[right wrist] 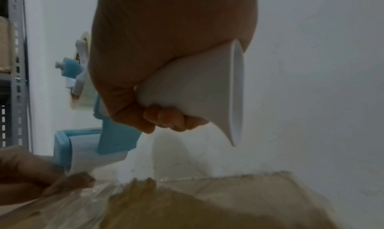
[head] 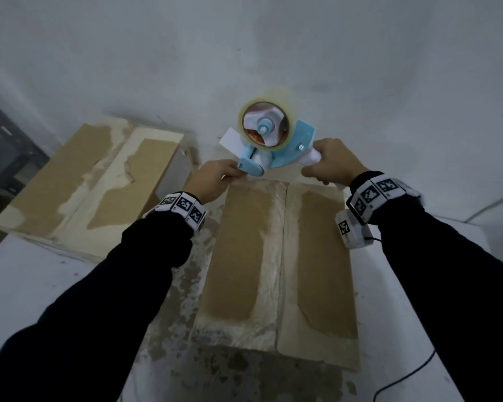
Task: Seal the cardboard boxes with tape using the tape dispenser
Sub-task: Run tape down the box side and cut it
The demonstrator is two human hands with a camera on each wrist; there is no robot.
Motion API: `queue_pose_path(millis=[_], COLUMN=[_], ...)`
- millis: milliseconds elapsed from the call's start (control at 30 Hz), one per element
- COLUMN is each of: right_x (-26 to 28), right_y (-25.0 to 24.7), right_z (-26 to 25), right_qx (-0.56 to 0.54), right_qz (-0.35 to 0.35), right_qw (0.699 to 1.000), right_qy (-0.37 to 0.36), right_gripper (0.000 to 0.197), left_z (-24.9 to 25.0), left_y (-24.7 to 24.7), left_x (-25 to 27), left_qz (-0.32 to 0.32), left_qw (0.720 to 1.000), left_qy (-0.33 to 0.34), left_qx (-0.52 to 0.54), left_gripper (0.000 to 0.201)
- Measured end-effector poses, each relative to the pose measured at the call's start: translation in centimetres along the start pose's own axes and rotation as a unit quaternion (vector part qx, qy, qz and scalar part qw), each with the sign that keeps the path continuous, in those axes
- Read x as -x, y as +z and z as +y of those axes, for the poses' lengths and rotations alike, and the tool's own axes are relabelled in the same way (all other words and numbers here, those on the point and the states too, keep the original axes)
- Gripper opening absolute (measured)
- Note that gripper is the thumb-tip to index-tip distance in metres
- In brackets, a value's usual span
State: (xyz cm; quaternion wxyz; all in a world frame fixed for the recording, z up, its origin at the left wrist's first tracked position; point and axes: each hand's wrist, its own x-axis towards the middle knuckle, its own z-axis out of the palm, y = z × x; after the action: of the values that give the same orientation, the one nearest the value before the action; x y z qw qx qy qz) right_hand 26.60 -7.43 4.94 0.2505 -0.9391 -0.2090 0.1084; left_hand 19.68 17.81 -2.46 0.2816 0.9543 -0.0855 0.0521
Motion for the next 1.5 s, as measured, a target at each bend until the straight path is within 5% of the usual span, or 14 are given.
queue_pose_path(millis=[100, 433, 867, 1000, 1233, 1367, 1500], right_x=[-0.2, -0.2, 2.9, 6.2, 6.2, 6.0, 5.4], right_y=[0.0, 0.5, -1.2, -3.4, -2.5, -3.0, -3.3], right_z=[0.1, 1.3, 4.8, 8.4, 8.8, 8.3, 8.5], right_qx=[0.018, 0.089, 0.049, 0.002, 0.009, 0.044, 0.078], right_qz=[-0.003, -0.027, -0.021, 0.0, 0.025, 0.016, 0.012], right_qw=[1.0, 0.995, 0.999, 0.998, 0.998, 0.998, 0.997], right_qy=[0.0, -0.024, -0.005, 0.067, 0.055, 0.035, 0.021], right_gripper=[0.013, 0.014, 0.011, 0.02, 0.01, 0.008, 0.011], left_z=[0.2, -0.2, 0.1, 1.0, 2.8, 6.8, 8.0], left_y=[0.0, 1.1, 0.9, 0.9, 0.7, 1.5, 4.4], left_x=[0.0, 0.0, 0.0, -0.7, -0.8, -1.9, -1.2], left_qz=[-0.001, -0.086, -0.117, -0.126, -0.14, -0.1, -0.199], left_qw=[0.999, 0.985, 0.97, 0.966, 0.951, 0.974, 0.956], left_qy=[-0.037, 0.079, -0.022, 0.001, 0.022, 0.009, -0.039], left_qx=[0.017, -0.131, -0.212, -0.226, -0.275, -0.204, -0.214], left_gripper=[0.025, 0.051, 0.044, 0.044, 0.045, 0.05, 0.054])
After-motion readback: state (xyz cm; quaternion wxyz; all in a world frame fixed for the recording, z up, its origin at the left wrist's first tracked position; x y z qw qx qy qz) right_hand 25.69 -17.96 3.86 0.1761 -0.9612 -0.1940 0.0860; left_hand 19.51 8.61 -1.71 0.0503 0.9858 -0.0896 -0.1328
